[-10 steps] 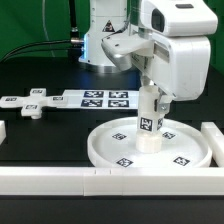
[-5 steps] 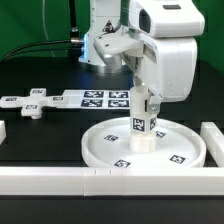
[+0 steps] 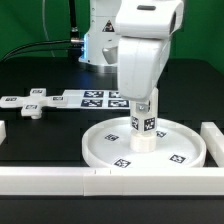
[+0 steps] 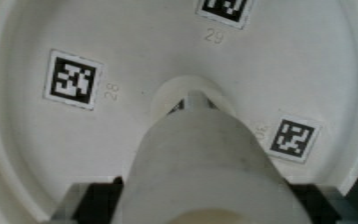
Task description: Assemble round table
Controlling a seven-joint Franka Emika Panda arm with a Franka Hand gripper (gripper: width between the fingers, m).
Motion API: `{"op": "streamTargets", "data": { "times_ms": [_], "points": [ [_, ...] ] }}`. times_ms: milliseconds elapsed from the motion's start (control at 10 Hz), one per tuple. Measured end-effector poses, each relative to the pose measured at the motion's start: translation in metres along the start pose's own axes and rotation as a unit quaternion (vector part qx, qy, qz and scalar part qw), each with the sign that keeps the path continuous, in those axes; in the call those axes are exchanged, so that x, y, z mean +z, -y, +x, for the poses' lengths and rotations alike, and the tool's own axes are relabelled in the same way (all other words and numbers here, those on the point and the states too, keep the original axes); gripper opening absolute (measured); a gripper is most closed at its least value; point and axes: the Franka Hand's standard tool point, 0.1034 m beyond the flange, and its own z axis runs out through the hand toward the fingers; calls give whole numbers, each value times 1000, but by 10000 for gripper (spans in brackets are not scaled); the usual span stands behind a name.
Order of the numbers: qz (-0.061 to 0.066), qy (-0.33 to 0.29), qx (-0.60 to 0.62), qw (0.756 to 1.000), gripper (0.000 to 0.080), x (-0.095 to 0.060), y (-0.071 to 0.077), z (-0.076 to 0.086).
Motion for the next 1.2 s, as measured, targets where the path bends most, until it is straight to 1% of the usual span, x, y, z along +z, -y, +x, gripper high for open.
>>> {"op": "streamTargets", "data": {
  "times_ms": [200,400,700,800,1000,1200],
  "points": [
    [-4,-3,33,999,409,0,-2,0],
    [-3,-3,105,994,409,0,-2,1],
    [-3,-3,206,978,409,0,-1,1],
    [4,-7,266,964,409,1,-1,0],
    [20,-15,390,920,409,1,1,1],
    [39,-21,508,860,409,2,2,1]
  ]
}}
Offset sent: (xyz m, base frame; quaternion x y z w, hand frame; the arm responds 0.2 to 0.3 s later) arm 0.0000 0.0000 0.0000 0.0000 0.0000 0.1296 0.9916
